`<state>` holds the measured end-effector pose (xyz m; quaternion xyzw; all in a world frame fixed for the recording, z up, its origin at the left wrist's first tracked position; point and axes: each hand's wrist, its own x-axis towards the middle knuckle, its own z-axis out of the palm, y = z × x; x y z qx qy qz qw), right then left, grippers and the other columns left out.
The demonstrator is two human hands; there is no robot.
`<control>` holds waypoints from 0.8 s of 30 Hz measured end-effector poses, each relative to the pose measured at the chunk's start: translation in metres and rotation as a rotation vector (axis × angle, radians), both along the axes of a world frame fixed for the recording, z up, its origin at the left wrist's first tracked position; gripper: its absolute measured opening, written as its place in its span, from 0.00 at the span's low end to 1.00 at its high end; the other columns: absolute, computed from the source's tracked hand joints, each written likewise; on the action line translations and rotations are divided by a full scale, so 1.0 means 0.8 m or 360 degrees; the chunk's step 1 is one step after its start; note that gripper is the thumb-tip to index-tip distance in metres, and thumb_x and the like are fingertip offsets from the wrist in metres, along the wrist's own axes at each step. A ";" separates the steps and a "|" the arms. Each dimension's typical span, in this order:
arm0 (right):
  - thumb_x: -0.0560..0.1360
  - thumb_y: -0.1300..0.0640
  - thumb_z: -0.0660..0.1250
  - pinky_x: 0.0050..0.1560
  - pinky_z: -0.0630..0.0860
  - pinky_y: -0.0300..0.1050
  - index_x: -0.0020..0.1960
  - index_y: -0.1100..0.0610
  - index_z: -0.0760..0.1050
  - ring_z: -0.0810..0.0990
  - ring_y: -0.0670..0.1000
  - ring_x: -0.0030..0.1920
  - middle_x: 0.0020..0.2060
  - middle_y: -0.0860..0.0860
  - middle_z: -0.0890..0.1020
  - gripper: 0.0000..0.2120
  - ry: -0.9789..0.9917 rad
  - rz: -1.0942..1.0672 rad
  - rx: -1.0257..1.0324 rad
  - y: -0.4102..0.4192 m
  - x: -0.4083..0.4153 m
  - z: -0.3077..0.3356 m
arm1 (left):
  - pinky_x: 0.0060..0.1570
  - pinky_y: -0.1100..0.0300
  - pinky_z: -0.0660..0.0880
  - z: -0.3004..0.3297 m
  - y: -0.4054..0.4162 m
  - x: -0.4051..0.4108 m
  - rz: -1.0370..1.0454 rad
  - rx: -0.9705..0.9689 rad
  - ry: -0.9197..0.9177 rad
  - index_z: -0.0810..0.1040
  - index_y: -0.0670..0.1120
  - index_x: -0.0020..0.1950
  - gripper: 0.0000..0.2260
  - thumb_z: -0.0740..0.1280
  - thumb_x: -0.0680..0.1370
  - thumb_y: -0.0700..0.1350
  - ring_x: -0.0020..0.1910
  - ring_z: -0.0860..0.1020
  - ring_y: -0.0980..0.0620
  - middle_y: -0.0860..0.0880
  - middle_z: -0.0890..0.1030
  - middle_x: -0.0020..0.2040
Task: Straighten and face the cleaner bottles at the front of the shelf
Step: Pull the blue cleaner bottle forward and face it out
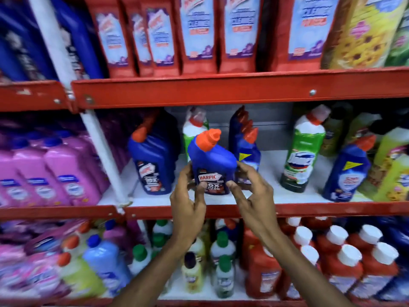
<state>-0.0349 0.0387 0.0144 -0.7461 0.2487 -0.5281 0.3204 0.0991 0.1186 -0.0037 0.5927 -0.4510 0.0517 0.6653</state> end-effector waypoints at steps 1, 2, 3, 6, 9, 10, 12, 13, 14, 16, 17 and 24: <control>0.76 0.61 0.70 0.55 0.79 0.36 0.66 0.48 0.74 0.81 0.37 0.54 0.56 0.42 0.82 0.21 0.0001 0.0055 0.0029 0.011 0.024 -0.002 | 0.61 0.55 0.79 -0.003 0.013 0.017 0.0058 -0.0002 0.0005 0.70 0.52 0.73 0.21 0.66 0.81 0.45 0.60 0.82 0.57 0.60 0.81 0.65; 0.76 0.60 0.69 0.55 0.80 0.39 0.67 0.50 0.74 0.82 0.39 0.54 0.58 0.46 0.82 0.20 0.0007 0.0103 0.0043 0.020 0.046 -0.005 | 0.61 0.55 0.78 -0.007 0.024 0.035 0.0127 0.0012 0.0010 0.70 0.51 0.74 0.21 0.66 0.81 0.45 0.61 0.82 0.53 0.53 0.82 0.66; 0.76 0.59 0.69 0.56 0.81 0.42 0.67 0.52 0.74 0.83 0.42 0.55 0.59 0.49 0.83 0.20 0.0021 0.0135 0.0046 0.028 0.067 -0.007 | 0.61 0.56 0.78 -0.011 0.035 0.053 0.0203 0.0036 0.0000 0.70 0.49 0.75 0.22 0.65 0.80 0.45 0.61 0.82 0.50 0.47 0.83 0.66; 0.76 0.59 0.68 0.55 0.78 0.35 0.67 0.55 0.75 0.83 0.43 0.52 0.56 0.52 0.85 0.20 0.0080 0.0202 0.0064 0.047 0.119 -0.008 | 0.61 0.64 0.75 -0.014 0.061 0.098 0.0335 0.0136 -0.0047 0.70 0.44 0.75 0.23 0.65 0.79 0.45 0.61 0.82 0.49 0.43 0.83 0.66; 0.76 0.59 0.67 0.56 0.76 0.33 0.67 0.54 0.74 0.83 0.43 0.53 0.56 0.52 0.85 0.20 0.0124 0.0257 0.0105 0.063 0.160 -0.009 | 0.55 0.72 0.73 -0.015 0.080 0.130 0.0375 0.0191 -0.0059 0.70 0.44 0.75 0.24 0.64 0.79 0.45 0.54 0.80 0.59 0.46 0.84 0.62; 0.76 0.58 0.66 0.57 0.77 0.36 0.67 0.54 0.74 0.82 0.44 0.54 0.58 0.51 0.84 0.19 0.0140 0.0265 0.0106 0.068 0.171 -0.010 | 0.54 0.68 0.74 -0.016 0.085 0.139 0.0383 0.0208 -0.0061 0.69 0.45 0.76 0.24 0.63 0.79 0.45 0.53 0.80 0.58 0.46 0.84 0.61; 0.77 0.60 0.67 0.56 0.76 0.32 0.67 0.55 0.74 0.81 0.41 0.53 0.58 0.51 0.84 0.18 0.0176 0.0245 0.0101 0.073 0.188 -0.013 | 0.55 0.60 0.75 -0.020 0.090 0.157 0.0381 0.0237 -0.0044 0.68 0.46 0.77 0.25 0.64 0.78 0.42 0.55 0.82 0.51 0.46 0.84 0.62; 0.77 0.62 0.68 0.55 0.75 0.29 0.66 0.57 0.75 0.79 0.39 0.52 0.58 0.51 0.84 0.18 0.0191 0.0225 0.0096 0.075 0.194 -0.014 | 0.56 0.58 0.75 -0.023 0.090 0.165 0.0374 0.0260 -0.0030 0.67 0.46 0.77 0.26 0.64 0.78 0.38 0.56 0.83 0.48 0.46 0.84 0.63; 0.77 0.62 0.68 0.55 0.76 0.30 0.66 0.58 0.75 0.79 0.39 0.52 0.58 0.52 0.84 0.18 0.0210 0.0206 0.0088 0.075 0.199 -0.017 | 0.55 0.56 0.76 -0.026 0.089 0.170 0.0368 0.0293 -0.0023 0.67 0.46 0.77 0.28 0.65 0.78 0.34 0.56 0.83 0.45 0.45 0.84 0.63; 0.77 0.63 0.67 0.61 0.78 0.43 0.66 0.58 0.75 0.81 0.46 0.56 0.59 0.53 0.84 0.18 0.0248 0.0179 0.0081 0.077 0.207 -0.025 | 0.51 0.56 0.75 -0.032 0.089 0.176 0.0373 0.0376 -0.0043 0.65 0.47 0.78 0.29 0.65 0.78 0.31 0.52 0.84 0.42 0.43 0.84 0.61; 0.77 0.63 0.67 0.61 0.78 0.47 0.66 0.58 0.75 0.82 0.50 0.58 0.60 0.53 0.84 0.18 0.0265 0.0173 0.0088 0.076 0.209 -0.028 | 0.49 0.57 0.74 -0.036 0.088 0.180 0.0376 0.0411 -0.0059 0.65 0.46 0.78 0.29 0.66 0.78 0.32 0.50 0.84 0.41 0.42 0.85 0.60; 0.78 0.60 0.66 0.66 0.76 0.50 0.73 0.55 0.67 0.77 0.47 0.62 0.67 0.52 0.77 0.24 0.0355 0.0190 0.0023 0.075 0.192 -0.033 | 0.66 0.47 0.76 -0.041 0.092 0.177 0.0411 0.0416 -0.0129 0.62 0.46 0.79 0.28 0.66 0.80 0.41 0.67 0.79 0.42 0.42 0.78 0.71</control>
